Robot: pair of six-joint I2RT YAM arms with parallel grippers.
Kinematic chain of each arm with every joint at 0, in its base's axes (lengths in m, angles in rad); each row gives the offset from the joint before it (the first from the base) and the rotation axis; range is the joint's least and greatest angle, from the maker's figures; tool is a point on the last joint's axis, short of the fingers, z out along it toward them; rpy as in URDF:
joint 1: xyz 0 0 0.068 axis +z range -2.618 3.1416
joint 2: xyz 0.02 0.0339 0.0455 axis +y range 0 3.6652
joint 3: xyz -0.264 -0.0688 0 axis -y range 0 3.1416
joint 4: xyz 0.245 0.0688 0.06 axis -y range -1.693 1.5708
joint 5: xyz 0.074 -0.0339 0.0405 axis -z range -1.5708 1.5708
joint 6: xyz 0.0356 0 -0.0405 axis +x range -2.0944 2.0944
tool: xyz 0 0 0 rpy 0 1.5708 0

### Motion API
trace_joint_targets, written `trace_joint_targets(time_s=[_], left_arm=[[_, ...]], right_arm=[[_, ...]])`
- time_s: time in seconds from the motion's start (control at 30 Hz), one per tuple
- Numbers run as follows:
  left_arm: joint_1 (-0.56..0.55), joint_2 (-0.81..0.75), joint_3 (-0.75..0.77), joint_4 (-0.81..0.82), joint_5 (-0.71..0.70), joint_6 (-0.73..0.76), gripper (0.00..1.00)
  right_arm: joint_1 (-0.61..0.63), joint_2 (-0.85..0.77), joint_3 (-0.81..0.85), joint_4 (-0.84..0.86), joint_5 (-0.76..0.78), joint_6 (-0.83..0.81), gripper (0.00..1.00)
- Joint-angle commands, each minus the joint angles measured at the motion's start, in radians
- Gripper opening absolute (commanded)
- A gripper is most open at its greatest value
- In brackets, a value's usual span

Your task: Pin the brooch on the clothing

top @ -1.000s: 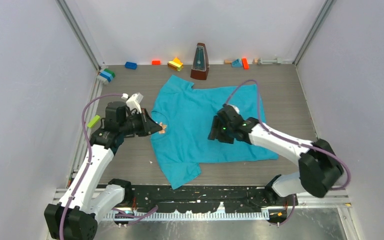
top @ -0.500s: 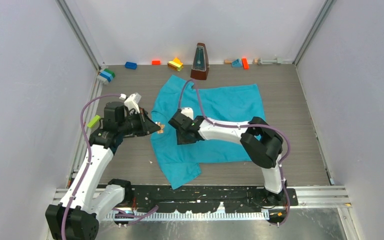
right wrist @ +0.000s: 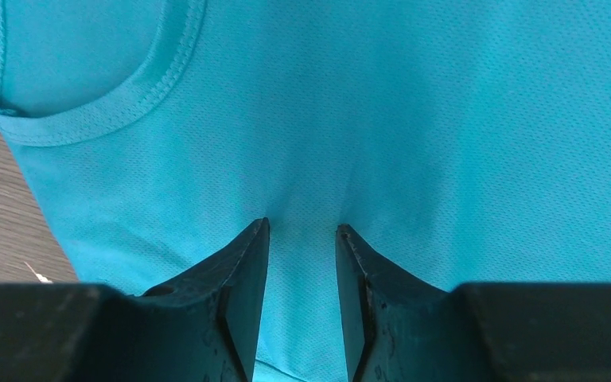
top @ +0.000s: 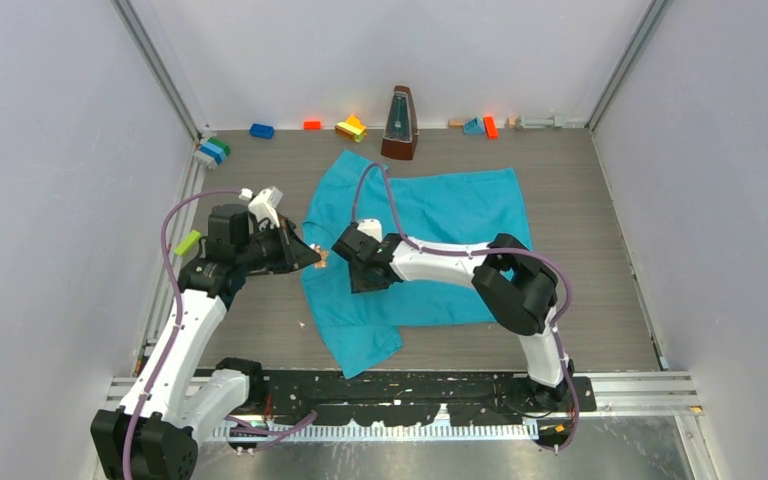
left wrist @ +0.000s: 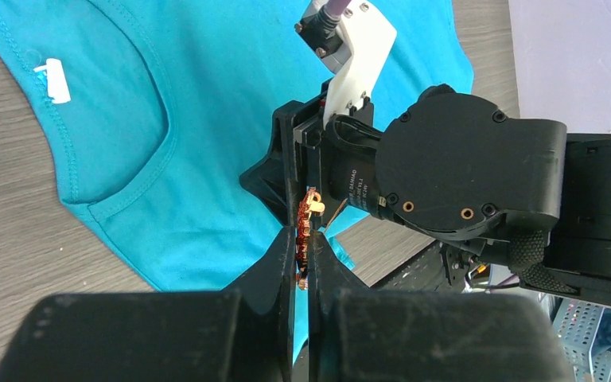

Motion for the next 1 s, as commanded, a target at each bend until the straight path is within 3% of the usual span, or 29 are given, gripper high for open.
trace_joint_targets(time_s=[0.0, 0.27, 0.5, 0.73, 0.97], left_arm=[[0.009, -0.018, -0.003, 0.002, 0.019, 0.023, 0.0], [0.009, -0.021, -0.005, 0.0, 0.02, 0.023, 0.0], [0.009, -0.03, -0.044, 0.026, -0.015, -0.039, 0.0], [-0.018, -0.094, -0.243, 0.207, -0.091, -0.189, 0.0], [-0.136, -0.107, -0.352, 0.335, -0.297, -0.174, 0.0]], right_arm=[[0.011, 0.038, 0.046, 0.003, 0.013, -0.003, 0.4], [0.011, 0.049, 0.034, 0.0, 0.002, 0.008, 0.24], [0.011, 0.04, 0.02, 0.023, -0.016, 0.019, 0.02], [0.012, -0.007, -0.051, 0.105, -0.022, 0.048, 0.01], [0.012, -0.059, -0.121, 0.21, -0.031, 0.065, 0.0]])
